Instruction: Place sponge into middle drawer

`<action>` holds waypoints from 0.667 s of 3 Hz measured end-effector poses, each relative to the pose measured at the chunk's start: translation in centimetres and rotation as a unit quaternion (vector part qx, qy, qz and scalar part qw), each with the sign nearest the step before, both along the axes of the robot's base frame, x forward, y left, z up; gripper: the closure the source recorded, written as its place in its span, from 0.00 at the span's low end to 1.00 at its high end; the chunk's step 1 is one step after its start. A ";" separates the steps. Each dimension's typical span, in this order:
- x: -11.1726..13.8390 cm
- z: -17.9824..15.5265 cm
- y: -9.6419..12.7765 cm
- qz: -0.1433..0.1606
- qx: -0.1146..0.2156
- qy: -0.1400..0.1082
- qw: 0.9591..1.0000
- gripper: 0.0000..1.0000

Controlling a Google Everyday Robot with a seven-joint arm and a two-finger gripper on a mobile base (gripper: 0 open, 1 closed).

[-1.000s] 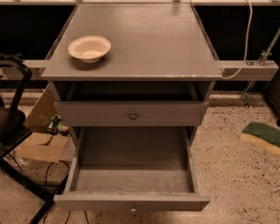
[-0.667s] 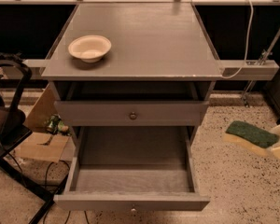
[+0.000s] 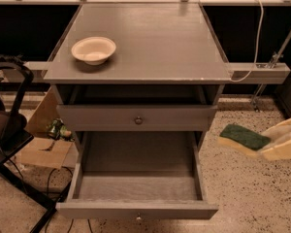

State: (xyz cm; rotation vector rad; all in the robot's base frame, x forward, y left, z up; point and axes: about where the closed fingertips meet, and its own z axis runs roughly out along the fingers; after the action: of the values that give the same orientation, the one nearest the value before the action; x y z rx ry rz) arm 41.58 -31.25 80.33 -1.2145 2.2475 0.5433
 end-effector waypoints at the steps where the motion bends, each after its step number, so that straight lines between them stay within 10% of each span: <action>1: 2.0 -5.4 4.9 0.032 -0.002 0.009 0.999 1.00; 2: 3.3 -12.0 9.8 0.050 0.010 0.022 0.998 1.00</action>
Offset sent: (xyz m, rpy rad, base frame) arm 0.0601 0.1888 -0.2476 0.1264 0.0591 0.1250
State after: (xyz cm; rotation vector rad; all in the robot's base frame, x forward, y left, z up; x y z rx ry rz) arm 44.84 -21.45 68.30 -1.3229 2.2212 0.6359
